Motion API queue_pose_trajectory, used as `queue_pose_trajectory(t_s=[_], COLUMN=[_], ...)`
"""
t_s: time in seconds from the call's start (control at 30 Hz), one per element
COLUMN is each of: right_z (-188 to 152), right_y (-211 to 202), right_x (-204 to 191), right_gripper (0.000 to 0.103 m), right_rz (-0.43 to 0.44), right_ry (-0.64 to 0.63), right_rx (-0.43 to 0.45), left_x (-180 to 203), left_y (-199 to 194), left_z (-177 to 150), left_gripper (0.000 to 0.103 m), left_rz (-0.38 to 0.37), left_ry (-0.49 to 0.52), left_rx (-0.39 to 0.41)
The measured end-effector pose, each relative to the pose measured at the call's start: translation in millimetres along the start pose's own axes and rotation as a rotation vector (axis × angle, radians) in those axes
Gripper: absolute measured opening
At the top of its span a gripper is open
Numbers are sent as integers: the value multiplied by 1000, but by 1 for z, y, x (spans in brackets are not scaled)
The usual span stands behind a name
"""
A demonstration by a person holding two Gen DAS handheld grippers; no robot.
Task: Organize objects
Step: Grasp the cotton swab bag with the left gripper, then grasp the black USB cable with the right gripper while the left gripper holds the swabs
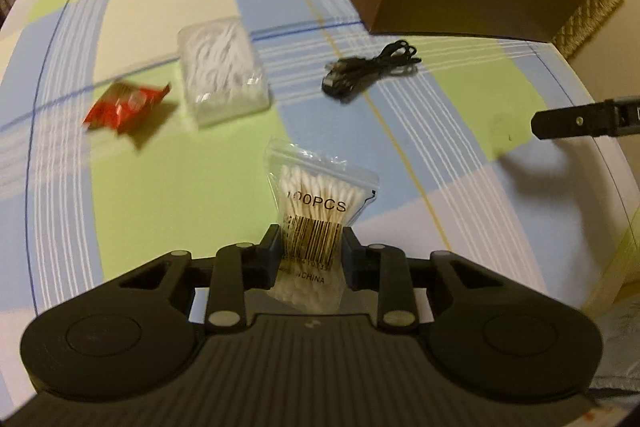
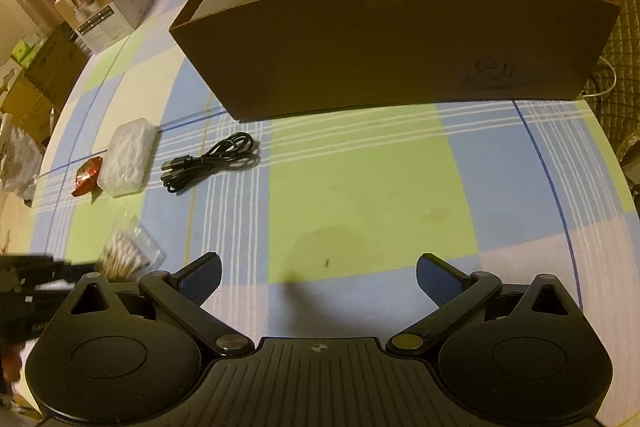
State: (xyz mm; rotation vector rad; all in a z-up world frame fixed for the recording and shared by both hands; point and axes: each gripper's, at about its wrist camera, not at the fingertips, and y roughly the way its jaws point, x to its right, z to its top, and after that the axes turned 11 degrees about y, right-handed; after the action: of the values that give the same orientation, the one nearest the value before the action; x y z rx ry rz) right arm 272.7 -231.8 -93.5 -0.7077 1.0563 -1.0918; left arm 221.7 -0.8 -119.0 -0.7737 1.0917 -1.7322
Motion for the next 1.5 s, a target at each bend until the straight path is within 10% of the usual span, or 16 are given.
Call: queue_pose_trajectory(t_s=[0.23, 0.43, 0.83, 1.5], right_z=[0, 1, 10, 16], right_y=[5, 9, 51, 111], right_x=[-9, -23, -69, -104], right_gripper=[101, 101, 101, 91], right_rz=[36, 98, 191, 99], right_ry=[-38, -93, -240, -380], right_rx=[-10, 2, 47, 137], left_x=[4, 8, -53, -70], left_y=[4, 8, -5, -3], left_z=[6, 11, -16, -16], left_gripper=[43, 27, 25, 26], left_rz=[22, 52, 198, 236], left_ry=[17, 10, -267, -348], left_rx=[11, 35, 35, 52])
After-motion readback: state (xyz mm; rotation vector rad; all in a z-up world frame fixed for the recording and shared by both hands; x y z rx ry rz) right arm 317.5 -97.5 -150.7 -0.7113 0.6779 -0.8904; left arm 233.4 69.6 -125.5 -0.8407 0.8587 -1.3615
